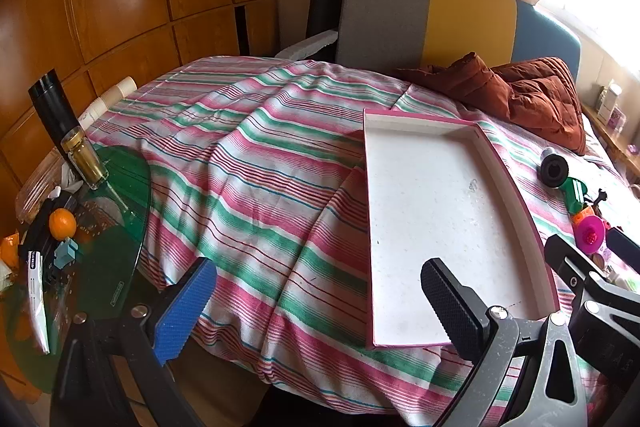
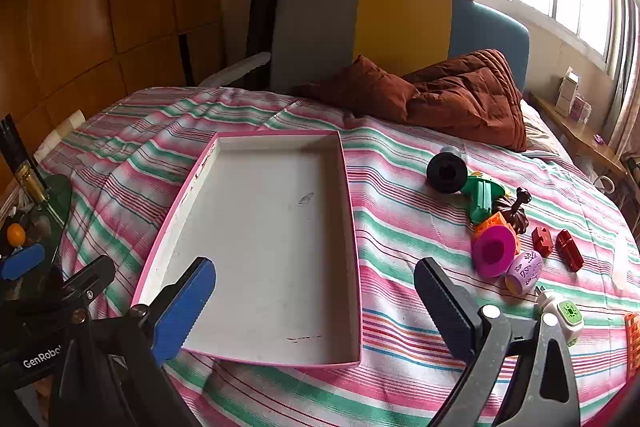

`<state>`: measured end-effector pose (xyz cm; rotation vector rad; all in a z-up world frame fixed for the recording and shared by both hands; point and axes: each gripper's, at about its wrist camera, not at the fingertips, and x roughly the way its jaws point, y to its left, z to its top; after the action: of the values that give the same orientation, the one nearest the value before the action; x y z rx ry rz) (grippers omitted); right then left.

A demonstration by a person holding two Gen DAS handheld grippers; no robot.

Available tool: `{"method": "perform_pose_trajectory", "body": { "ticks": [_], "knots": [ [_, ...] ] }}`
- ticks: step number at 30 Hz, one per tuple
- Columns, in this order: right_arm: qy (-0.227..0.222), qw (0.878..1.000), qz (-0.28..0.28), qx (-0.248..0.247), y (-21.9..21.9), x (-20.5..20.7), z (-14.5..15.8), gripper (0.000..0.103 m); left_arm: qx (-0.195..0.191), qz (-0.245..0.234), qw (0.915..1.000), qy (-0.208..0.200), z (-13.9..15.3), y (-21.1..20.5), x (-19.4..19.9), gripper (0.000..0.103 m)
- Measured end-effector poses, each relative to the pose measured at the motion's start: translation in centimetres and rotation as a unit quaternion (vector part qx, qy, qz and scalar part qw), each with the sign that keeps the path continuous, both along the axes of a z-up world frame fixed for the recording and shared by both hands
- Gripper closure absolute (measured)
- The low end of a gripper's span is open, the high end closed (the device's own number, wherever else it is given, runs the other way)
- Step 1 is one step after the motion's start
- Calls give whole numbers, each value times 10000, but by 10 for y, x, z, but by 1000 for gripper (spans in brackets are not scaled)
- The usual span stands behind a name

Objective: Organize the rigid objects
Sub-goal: 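Move both tools toward the pile of plastic toys beside the tray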

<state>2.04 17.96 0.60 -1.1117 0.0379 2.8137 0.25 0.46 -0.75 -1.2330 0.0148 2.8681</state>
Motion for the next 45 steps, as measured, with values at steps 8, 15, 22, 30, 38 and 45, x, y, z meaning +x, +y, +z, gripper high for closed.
{"method": "perform_pose_trajectory", "body": {
  "ticks": [8,15,22,30,38,45],
  "knots": [
    [54,10000,-62,34,13,-1,4,2,20,-92,9999,-43,-1,2,-1,0],
    [69,9997,-222,25,43,-4,10,2,261,-422,9987,-98,-3,4,-2,0],
    [111,9978,-639,-164,109,-6,22,2,697,-897,9923,-486,-10,16,-10,0],
    [196,9826,-1812,-342,236,1,20,1,1329,-1348,9781,-870,-5,35,-23,1],
    [306,9548,-2467,-1628,308,21,-4,1,1578,-1971,9604,-1174,9,94,-58,0],
    [394,9401,-2622,-2141,320,31,-5,1,1956,-2526,9396,-1227,23,168,-105,0]
  ]
}}
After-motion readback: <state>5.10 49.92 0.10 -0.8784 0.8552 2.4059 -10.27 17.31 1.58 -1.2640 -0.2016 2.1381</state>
